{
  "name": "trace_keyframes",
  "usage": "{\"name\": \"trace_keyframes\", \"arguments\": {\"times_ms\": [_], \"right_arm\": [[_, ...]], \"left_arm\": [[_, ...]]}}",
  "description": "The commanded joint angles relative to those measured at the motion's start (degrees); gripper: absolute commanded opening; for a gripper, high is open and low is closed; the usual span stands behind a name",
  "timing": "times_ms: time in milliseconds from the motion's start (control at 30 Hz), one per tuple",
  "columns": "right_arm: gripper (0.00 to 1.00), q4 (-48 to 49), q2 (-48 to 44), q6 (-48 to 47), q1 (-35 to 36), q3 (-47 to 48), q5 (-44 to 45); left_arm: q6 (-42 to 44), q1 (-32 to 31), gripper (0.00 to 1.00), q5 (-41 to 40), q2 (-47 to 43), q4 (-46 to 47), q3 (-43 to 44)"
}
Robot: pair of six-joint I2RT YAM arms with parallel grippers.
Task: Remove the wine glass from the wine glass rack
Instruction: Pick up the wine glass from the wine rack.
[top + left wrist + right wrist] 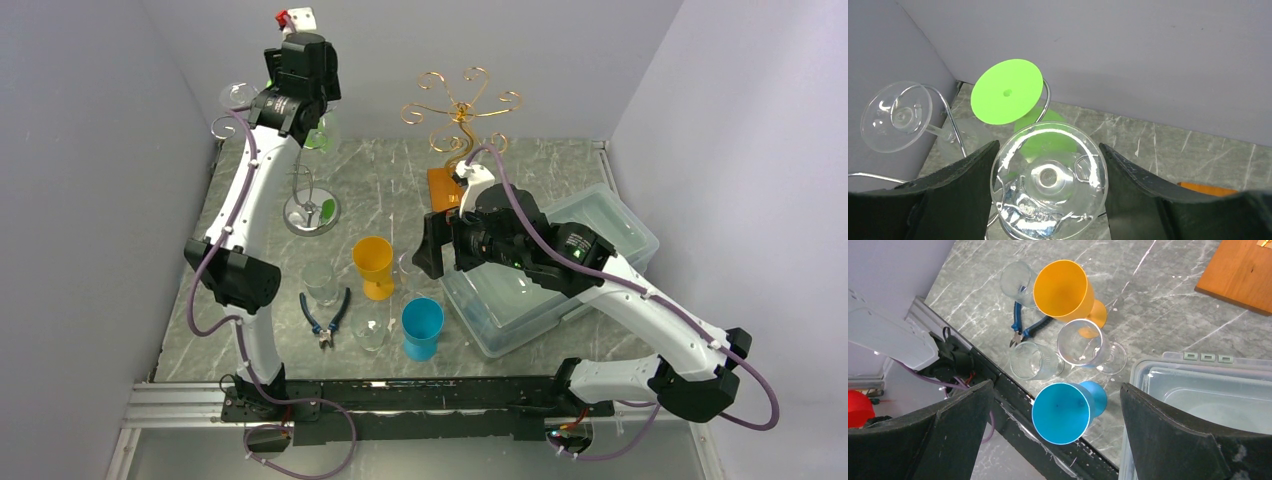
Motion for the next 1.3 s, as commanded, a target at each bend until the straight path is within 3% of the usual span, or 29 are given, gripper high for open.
{"name": "trace_keyframes", "arguments": {"times_ms": [0, 467, 1267], "right_arm": [[1.00, 1.1, -0.1, -0.1, -0.2, 0.9, 0.9], [1.00, 0.4, 0.3, -0.3, -0.3, 1.9, 1.7], [1.00, 3.6, -2.8, 1.2, -0.4, 0.8, 6.1]], "left_arm": [[1.3, -0.2, 0.33, -3.4, 1.2, 5.6, 3.4], [1.9, -0.2, 0.33, 0.0, 5.1, 9.6, 5.4], [-0.5, -1.7, 0.32, 13.1, 0.1, 8.6, 4.7]]}}
